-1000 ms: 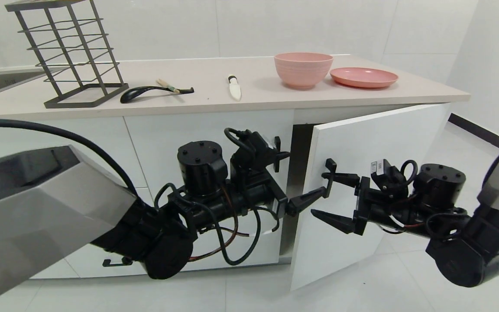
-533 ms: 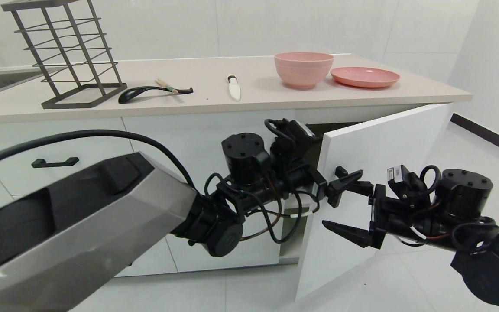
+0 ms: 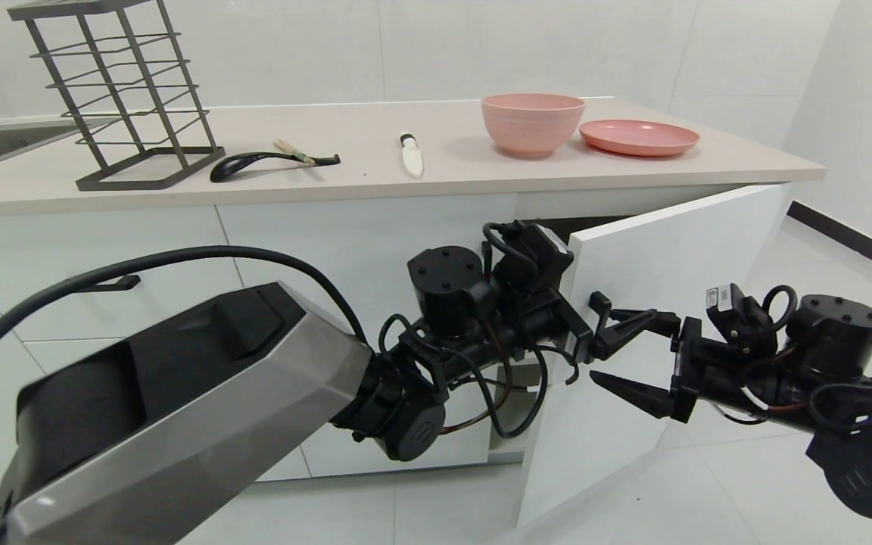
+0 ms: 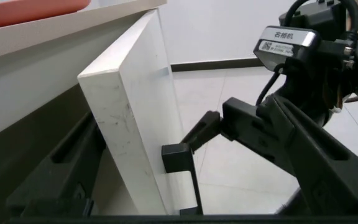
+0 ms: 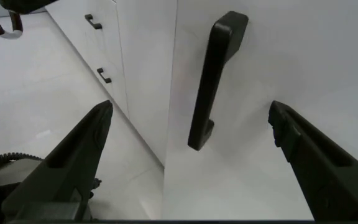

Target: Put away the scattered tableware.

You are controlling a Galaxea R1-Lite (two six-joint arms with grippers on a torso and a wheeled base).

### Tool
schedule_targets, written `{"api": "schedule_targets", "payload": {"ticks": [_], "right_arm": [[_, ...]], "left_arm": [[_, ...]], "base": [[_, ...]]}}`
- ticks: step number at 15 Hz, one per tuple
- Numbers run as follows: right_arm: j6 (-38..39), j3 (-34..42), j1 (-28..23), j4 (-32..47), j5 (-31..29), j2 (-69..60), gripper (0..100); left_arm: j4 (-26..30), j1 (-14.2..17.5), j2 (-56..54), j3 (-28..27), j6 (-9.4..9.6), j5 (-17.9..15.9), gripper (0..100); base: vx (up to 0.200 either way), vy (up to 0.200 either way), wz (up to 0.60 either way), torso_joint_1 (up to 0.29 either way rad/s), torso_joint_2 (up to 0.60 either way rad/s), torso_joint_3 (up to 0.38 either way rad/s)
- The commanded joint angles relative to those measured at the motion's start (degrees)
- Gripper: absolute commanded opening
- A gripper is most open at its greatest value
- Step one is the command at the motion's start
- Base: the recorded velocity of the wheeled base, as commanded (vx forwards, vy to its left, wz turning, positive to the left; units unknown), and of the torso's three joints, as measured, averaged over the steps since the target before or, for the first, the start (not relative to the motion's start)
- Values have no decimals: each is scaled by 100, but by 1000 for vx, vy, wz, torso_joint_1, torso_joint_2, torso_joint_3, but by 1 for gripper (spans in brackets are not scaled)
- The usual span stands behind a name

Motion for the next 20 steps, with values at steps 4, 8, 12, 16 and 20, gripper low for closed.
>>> {"api": "schedule_targets", "payload": {"ticks": [4,8,12,16,20], "right_arm": [[-11,547,-241,48,-85,-24,100],[-37,1347,-338,39,-129,-929,100],[-134,2138,-382,127,-604,-2362,100],[-116,2138,-549,311,-613,-4181,100],[-116,2129,-549,311,-613,-4858,100]], "left_arm": [[-103,-82,-31,59,1,40,100],[-200,-275,-127,296,-17,67,100],[-165,-495,-101,296,-78,278,100],[-147,-530,-84,296,-113,383,100],[-174,-601,75,287,-104,374,100]], "base": [[0,0,0,0,0,0],[0,0,0,0,0,0],[0,0,0,0,0,0],[0,0,0,0,0,0],[0,0,0,0,0,0]]}}
